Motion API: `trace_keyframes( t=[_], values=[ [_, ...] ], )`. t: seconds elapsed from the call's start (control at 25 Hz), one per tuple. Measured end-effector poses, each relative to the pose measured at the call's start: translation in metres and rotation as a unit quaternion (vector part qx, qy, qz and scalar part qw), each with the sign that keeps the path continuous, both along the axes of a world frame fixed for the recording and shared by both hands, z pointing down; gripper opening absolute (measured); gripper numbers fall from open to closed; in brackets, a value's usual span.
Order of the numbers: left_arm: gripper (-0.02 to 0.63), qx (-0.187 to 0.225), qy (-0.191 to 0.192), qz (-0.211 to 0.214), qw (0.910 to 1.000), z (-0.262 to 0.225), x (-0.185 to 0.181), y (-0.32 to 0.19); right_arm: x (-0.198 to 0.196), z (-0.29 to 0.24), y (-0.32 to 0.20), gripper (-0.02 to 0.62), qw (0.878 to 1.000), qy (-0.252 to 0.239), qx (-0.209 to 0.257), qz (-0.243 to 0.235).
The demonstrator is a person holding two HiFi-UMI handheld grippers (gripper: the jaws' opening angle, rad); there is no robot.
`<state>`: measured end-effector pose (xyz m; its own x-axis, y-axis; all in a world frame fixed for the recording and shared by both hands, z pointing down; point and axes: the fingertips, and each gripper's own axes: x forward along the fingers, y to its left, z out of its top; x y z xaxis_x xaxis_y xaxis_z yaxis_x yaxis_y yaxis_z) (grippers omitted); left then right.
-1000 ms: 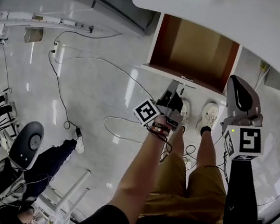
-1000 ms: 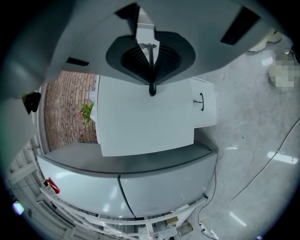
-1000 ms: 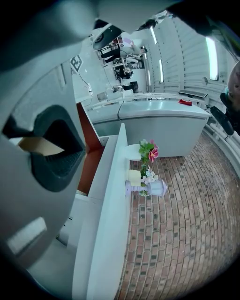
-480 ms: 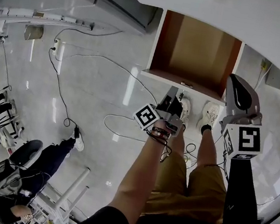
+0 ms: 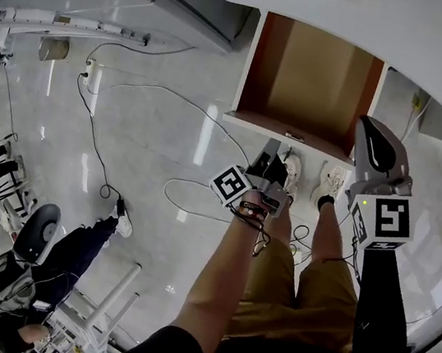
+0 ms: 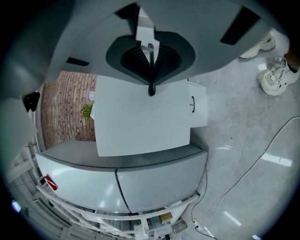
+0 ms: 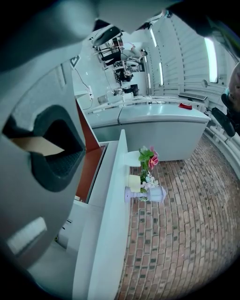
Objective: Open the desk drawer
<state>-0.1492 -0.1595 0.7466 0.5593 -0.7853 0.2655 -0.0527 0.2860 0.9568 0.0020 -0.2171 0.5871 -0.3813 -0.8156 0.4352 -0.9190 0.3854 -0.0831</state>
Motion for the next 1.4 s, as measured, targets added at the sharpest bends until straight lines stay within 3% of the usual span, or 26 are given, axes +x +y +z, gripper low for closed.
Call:
trace_keyframes(
  t=[0.28, 0.4, 0.56, 0.76, 0.96, 1.2, 1.4],
  values=[
    [0.029, -0.004, -0.015, 0.014, 0.9998, 0.012, -0.006, 0.002, 0.001, 0.002, 0.011, 0.000, 1.000, 0.001, 0.001, 0.000],
    [0.031, -0.003, -0.051, 0.029, 0.9983, 0.022, -0.010, 0.007, 0.005, 0.003, 0.014, 0.000, 1.000, 0.001, 0.001, 0.003],
    [0.031, -0.004, -0.064, 0.031, 0.9974, 0.025, -0.007, 0.005, 0.012, 0.005, 0.017, 0.000, 1.000, 0.002, -0.001, 0.013],
    [0.035, -0.019, -0.109, 0.054, 0.9924, 0.044, -0.009, 0.001, 0.016, 0.007, 0.017, 0.000, 1.000, 0.004, -0.002, 0.011],
    [0.036, -0.031, -0.129, 0.068, 0.9888, 0.062, -0.007, -0.004, 0.029, 0.010, 0.023, 0.000, 1.000, 0.003, -0.006, 0.028],
    [0.068, -0.023, -0.166, 0.112, 0.9795, 0.076, -0.004, -0.011, 0.039, 0.013, 0.018, 0.000, 0.999, 0.001, -0.009, 0.046],
    [0.066, -0.051, -0.173, 0.100, 0.9786, 0.090, -0.003, -0.014, 0.032, 0.014, 0.021, 0.000, 0.999, 0.000, -0.011, 0.045]
  ],
)
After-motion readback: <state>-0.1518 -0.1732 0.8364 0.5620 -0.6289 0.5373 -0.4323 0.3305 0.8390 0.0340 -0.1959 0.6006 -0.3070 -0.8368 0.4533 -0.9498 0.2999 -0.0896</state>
